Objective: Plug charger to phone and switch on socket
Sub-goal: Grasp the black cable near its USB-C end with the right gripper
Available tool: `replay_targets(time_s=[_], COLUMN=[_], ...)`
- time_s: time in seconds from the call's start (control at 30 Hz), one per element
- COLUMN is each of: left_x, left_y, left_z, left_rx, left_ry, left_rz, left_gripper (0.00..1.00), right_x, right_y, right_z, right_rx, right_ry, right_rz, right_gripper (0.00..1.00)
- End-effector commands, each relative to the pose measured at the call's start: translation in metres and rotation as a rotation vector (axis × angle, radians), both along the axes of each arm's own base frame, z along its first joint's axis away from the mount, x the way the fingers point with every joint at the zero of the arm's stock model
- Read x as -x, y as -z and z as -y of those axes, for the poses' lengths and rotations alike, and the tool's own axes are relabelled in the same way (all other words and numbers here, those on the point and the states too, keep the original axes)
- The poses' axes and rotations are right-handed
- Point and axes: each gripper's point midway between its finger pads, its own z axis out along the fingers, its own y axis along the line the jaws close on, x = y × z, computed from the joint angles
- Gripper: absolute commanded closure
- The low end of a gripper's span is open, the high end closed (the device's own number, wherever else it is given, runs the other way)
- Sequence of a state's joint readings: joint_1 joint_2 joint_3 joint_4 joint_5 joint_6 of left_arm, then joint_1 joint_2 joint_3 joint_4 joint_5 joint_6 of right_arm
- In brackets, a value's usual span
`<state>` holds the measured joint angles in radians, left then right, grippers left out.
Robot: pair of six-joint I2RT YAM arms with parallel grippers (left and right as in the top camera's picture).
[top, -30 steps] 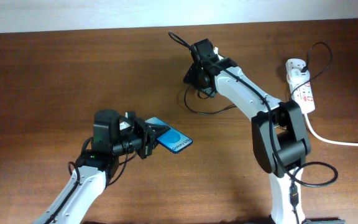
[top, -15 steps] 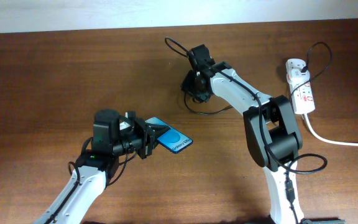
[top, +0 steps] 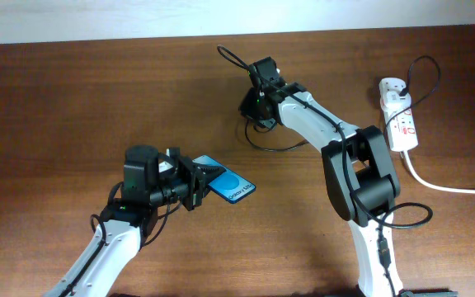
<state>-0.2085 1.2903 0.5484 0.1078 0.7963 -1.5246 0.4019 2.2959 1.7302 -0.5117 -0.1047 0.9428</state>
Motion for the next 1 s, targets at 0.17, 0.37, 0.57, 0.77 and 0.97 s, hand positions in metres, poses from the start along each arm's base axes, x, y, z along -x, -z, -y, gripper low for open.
replay_targets(time_s=[0.17,0.37,0.57,0.77,0.97], left_x=[0.002,0.005,0.008,0.029,0.022], left_y=[-0.006,-0.007,-0.009,-0.023,-0.068], left_z=[0.003,0.005,0.007,0.019,0.027], left_rx=[0.012,0.027,0.038,0.098,0.176], left_ry=[0.028,0.049,0.064,0.239,0.317], left_rz=[0.024,0.021,0.018,0.107,0.359], left_gripper=[1.00,1.00,1.00,1.00,1.00], right_x=[0.004,0.021,0.028,0.037,0.054], right_y=[0.019,0.039,0.042,0.045,0.048], right_z=[0.008,0.014,0.024,0.027,0.034], right_rx=[0.051,0.081,0.105,0.139,0.172], right_ry=[0.017,0.012,0.001,-0.054,-0.090], right_rz=[-0.034,-0.123,-0.156,-0.181,-0.246], right_gripper=[0.79,0.92,0.96,0.96,0.96])
